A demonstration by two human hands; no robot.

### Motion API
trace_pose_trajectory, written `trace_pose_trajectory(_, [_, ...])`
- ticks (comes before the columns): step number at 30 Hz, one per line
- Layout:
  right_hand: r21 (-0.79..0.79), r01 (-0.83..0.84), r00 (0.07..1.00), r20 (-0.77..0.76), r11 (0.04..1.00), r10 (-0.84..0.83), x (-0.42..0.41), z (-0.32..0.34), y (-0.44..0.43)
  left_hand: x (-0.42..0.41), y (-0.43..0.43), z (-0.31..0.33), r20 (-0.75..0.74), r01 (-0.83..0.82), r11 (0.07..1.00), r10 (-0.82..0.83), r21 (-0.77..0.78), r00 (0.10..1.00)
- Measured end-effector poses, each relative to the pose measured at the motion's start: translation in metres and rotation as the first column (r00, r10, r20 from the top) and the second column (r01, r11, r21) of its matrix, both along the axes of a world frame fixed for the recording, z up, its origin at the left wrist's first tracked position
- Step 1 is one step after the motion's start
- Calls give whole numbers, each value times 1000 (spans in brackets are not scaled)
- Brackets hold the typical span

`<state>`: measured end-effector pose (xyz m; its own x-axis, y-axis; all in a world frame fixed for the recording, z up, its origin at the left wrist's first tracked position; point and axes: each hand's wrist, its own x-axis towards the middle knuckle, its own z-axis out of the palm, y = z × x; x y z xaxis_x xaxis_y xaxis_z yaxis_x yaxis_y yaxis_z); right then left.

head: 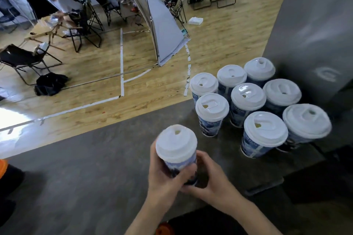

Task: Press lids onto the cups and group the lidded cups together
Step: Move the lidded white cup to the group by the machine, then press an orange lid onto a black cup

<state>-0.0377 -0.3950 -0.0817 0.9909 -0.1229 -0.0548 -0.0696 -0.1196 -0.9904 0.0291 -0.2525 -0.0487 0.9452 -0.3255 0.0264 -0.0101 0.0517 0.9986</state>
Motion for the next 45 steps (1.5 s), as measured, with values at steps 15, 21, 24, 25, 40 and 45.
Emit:
trace_pose_trajectory(15, [-201, 612, 791, 188, 765, -583, -30, -35, -20, -11, -64, -44, 183, 202, 906, -285, 373, 941])
trace_pose_trajectory(21, [-136, 684, 729, 123, 716, -673, -48, -37, -14, -3, -73, -47, 196, 224, 904, -310, 365, 930])
trace_pose_trajectory(24, [-197, 694, 720, 164, 692, -675, -57, -40, -11, -1, -76, -49, 207, 214, 903, -306, 374, 929])
trace_pose_trajectory(25, [-216, 694, 720, 188, 687, -668, -58, -41, -10, -1, -76, -51, 210, 217, 899, -312, 380, 927])
trace_pose_trajectory(40, [-299, 280, 945, 251, 912, -208, -23, -32, 47, -6, 69, -64, 273, -101, 859, -46, 501, 961])
trace_pose_trajectory(45, [-331, 58, 972, 232, 942, 21, 19, -27, 105, 0, 150, -62, 361, -356, 761, 172, 542, 916])
